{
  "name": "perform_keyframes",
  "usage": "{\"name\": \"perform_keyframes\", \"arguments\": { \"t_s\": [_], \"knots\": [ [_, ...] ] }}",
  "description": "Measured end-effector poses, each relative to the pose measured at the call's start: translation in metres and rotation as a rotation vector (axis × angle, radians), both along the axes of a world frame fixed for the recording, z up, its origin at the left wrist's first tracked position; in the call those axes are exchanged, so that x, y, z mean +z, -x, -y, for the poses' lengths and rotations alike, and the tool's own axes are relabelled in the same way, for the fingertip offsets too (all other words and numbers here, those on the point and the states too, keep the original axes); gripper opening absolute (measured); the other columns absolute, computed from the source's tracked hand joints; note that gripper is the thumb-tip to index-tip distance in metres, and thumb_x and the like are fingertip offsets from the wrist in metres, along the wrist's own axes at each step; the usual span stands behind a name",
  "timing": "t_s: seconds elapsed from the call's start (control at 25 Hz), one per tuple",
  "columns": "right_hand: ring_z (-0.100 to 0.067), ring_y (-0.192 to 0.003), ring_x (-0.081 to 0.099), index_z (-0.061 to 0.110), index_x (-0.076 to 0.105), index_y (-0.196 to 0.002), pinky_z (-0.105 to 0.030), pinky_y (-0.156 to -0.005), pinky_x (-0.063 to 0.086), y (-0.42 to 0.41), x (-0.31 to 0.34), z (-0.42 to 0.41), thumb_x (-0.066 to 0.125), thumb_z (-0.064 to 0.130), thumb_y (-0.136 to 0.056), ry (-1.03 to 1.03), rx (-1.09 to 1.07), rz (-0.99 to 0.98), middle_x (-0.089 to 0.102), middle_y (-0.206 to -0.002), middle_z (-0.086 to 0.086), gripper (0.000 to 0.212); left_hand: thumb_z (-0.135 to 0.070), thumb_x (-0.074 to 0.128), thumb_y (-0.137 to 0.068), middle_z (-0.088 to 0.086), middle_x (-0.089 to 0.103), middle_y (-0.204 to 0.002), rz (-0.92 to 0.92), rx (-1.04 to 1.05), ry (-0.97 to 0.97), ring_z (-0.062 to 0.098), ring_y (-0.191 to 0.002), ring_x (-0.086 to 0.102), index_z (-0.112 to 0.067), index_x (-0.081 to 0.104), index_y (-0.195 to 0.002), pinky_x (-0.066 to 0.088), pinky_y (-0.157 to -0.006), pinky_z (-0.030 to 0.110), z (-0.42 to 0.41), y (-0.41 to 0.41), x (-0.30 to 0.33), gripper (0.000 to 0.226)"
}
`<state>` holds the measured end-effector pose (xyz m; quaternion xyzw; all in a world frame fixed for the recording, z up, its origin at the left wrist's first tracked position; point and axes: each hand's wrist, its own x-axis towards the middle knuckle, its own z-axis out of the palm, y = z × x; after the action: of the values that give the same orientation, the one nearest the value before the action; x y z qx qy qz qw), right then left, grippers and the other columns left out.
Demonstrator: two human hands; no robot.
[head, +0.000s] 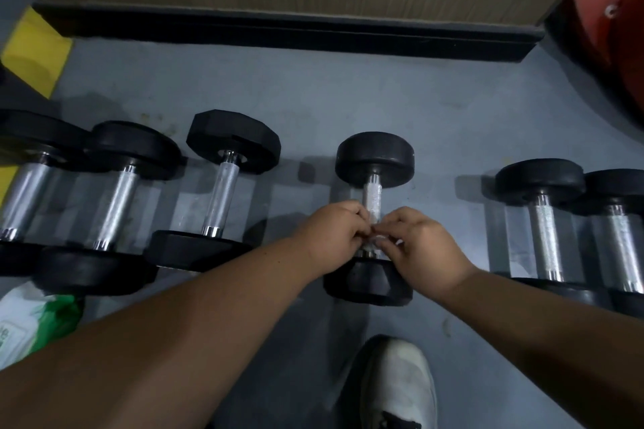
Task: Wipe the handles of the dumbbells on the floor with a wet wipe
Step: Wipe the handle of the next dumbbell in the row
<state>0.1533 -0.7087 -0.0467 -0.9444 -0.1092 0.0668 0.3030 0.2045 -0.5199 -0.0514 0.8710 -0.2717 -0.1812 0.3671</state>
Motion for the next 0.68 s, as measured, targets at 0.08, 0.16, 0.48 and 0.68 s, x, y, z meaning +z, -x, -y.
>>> {"name": "perform_keyframes", "arguments": {
  "t_s": [0.08, 0.16, 0.48, 0.68],
  "knots": [
    [-0.01, -0.075, 0.064, 0.017, 0.082, -0.086, -0.022, -0.077, 0.054, -0.011, 0.002, 0.001, 0.084, 0.018, -0.08, -0.02, 0.048, -0.038, 0.066, -0.091, 0.005, 0.006, -0.007, 0.07, -0.082, -0.004, 0.065, -0.101, -0.065, 0.091, -0.001, 0.013, -0.092, 0.064, -0.014, 0.076, -0.099, 0.053, -0.089, 0.035, -0.003, 0.006, -0.001, 0.019],
    [-0.01, -0.073, 0.063, 0.015, 0.079, -0.077, -0.029, -0.075, 0.056, -0.019, 0.001, 0.002, 0.084, 0.019, -0.08, -0.017, 0.097, -0.056, 0.066, -0.088, 0.005, 0.008, -0.008, 0.065, -0.087, -0.004, 0.064, -0.104, -0.143, 0.305, 0.056, 0.011, -0.093, 0.063, -0.017, 0.073, -0.108, 0.053, -0.091, 0.032, -0.002, 0.02, 0.002, 0.024],
    [-0.025, -0.084, 0.067, 0.007, 0.08, -0.098, -0.025, -0.079, 0.052, -0.055, -0.015, -0.007, 0.075, 0.006, -0.088, 0.01, 0.122, 0.139, 0.066, -0.093, -0.007, 0.011, -0.023, 0.05, -0.093, 0.01, 0.055, -0.135, -0.463, 1.134, -0.028, 0.028, -0.124, 0.05, -0.009, 0.055, -0.132, 0.038, -0.107, 0.038, 0.059, 0.068, 0.023, 0.042],
    [-0.024, -0.083, 0.059, 0.007, 0.079, -0.097, -0.039, -0.071, 0.056, -0.039, -0.029, -0.001, 0.07, 0.009, -0.092, 0.003, 0.157, 0.21, 0.06, -0.094, -0.004, 0.01, -0.023, 0.05, -0.089, 0.013, 0.058, -0.13, -0.519, 1.293, -0.174, 0.032, -0.122, 0.051, -0.008, 0.058, -0.128, 0.04, -0.105, 0.043, 0.076, 0.065, 0.026, 0.043]
  ]
}}
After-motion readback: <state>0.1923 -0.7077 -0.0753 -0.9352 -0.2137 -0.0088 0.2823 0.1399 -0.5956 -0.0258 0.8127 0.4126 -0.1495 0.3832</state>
